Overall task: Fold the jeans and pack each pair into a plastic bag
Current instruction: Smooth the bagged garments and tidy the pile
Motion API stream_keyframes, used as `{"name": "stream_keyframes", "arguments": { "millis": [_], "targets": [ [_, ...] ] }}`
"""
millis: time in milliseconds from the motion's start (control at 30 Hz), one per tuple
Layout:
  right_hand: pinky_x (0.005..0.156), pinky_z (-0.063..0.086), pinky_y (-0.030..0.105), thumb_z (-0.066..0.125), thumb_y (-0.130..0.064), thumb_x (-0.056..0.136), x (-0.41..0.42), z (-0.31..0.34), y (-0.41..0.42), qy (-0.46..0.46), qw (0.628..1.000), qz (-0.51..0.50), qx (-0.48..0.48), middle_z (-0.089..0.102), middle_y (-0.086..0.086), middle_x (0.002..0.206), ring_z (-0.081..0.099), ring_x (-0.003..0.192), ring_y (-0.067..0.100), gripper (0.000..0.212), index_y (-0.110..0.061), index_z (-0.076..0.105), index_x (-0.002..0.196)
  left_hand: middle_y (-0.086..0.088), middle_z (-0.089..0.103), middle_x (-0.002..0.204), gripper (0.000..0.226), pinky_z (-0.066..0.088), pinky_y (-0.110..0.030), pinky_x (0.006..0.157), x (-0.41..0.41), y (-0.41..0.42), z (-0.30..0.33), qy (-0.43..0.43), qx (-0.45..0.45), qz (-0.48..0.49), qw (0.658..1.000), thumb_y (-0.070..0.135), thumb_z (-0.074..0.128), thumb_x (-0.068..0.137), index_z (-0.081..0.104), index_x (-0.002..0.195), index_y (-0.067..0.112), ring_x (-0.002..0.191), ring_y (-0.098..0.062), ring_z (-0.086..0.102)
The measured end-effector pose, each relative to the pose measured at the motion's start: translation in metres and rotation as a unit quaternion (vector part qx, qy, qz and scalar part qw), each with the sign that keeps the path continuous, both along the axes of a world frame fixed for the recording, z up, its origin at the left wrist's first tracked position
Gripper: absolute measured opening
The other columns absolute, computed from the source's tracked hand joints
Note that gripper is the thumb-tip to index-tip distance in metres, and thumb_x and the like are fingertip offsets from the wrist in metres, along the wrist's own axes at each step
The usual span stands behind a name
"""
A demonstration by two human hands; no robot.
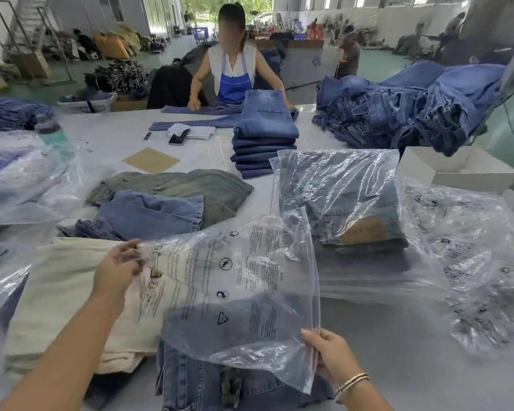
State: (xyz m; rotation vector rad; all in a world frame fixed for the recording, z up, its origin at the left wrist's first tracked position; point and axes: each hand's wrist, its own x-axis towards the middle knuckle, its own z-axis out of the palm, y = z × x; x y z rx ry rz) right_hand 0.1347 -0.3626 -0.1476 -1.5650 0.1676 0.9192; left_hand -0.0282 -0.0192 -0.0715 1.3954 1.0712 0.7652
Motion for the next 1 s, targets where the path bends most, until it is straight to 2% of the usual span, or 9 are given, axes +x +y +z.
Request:
{"name": "stream_keyframes", "arguments": {
  "millis": [133,233,333,400,567,667,800,900,1000],
  "targets": [
    [0.076,0.052,0.049,0.072,-0.008,0.081,-0.016,-0.007,0.016,0.002,0.999,0.017,-0.032,0.053,0.013,0.061,0.053,0.06,0.025,0.023,-0.002,0.051,0.072,-0.021,0.061,0.11,0.039,0.047,-0.041,0.079,0.003,0.013,0.025,0.07,0.136,0.037,0.987,-0.001,0.051,0.082,0.06,0.12,0.003,0.091,-0.027,0.056],
    [0.066,0.05,0.048,0.071,-0.004,0.081,-0.033,-0.01,0.034,-0.007,0.999,0.019,-0.026,0.045,0.006,0.05,0.047,0.053,0.022,0.033,-0.008,0.044,0.063,-0.032,0.05,0.121,0.051,0.041,-0.054,0.091,0.007,-0.011,0.033,0.28,0.497,0.037,0.82,-0.005,0.06,0.07,0.058,0.121,-0.003,0.111,-0.046,0.047],
    [0.054,0.041,0.034,0.07,0.001,0.081,-0.049,-0.014,0.055,-0.004,1.0,0.005,0.01,0.039,0.004,0.046,0.042,0.044,0.018,0.04,-0.011,0.038,0.06,-0.013,0.063,0.104,0.037,0.051,-0.036,0.077,0.017,-0.071,0.013,0.237,0.656,-0.133,0.705,-0.005,0.072,0.066,0.07,0.1,0.008,0.091,-0.029,0.061],
    [0.044,0.035,0.024,0.069,0.001,0.082,-0.056,-0.015,0.07,-0.038,0.999,0.028,0.005,0.041,0.007,0.051,0.04,0.042,0.016,0.039,-0.011,0.038,0.062,0.007,0.063,0.092,0.019,0.045,-0.014,0.066,0.025,-0.119,-0.015,0.252,0.552,-0.29,0.74,0.02,0.075,0.078,0.07,0.096,0.023,0.079,-0.009,0.06],
    [0.049,0.044,0.016,0.049,-0.005,0.093,-0.071,-0.006,0.088,-0.07,0.976,0.204,-0.007,0.064,0.002,0.081,0.056,0.059,0.005,0.018,-0.019,0.051,0.103,0.006,0.044,0.132,0.052,0.035,-0.027,0.102,0.041,-0.165,-0.088,0.288,0.177,-0.275,0.9,0.051,0.053,0.09,0.045,0.135,0.026,0.124,-0.013,0.04],
    [0.073,0.046,0.014,0.056,0.001,0.083,-0.064,-0.013,0.075,-0.182,0.936,0.299,-0.026,0.062,0.001,0.097,0.06,0.086,0.008,0.032,-0.025,0.053,0.102,0.007,0.045,0.131,0.055,0.038,-0.03,0.099,0.038,-0.16,-0.102,0.338,0.174,-0.229,0.896,0.057,0.052,0.088,0.048,0.133,0.025,0.124,-0.013,0.04],
    [0.092,0.039,0.032,0.07,0.003,0.071,-0.029,-0.03,0.037,-0.412,0.88,0.142,-0.192,0.06,0.011,0.103,0.056,0.101,0.032,0.034,-0.017,0.068,0.098,0.014,0.051,0.126,0.033,0.045,-0.039,0.093,0.032,-0.156,-0.105,0.358,0.205,-0.227,0.882,0.049,0.048,0.094,0.056,0.121,0.033,0.12,-0.009,0.043],
    [0.095,0.039,0.035,0.074,-0.017,0.078,-0.002,-0.036,0.008,-0.298,0.897,0.113,-0.306,0.058,0.017,0.121,0.054,0.112,0.033,0.046,-0.008,0.058,0.121,0.016,0.05,0.125,0.031,0.044,-0.04,0.093,0.031,-0.16,-0.105,0.361,0.209,-0.217,0.883,0.047,0.048,0.093,0.057,0.12,0.035,0.119,-0.008,0.043],
    [0.089,0.043,0.029,0.075,-0.015,0.08,0.011,-0.041,-0.003,-0.145,0.958,0.103,-0.223,0.061,0.015,0.117,0.058,0.107,0.027,0.054,0.002,0.052,0.125,0.011,0.044,0.128,0.035,0.042,-0.041,0.096,0.033,-0.163,-0.104,0.393,0.218,-0.235,0.862,0.042,0.049,0.091,0.054,0.124,0.035,0.122,-0.012,0.036]
  ]
}}
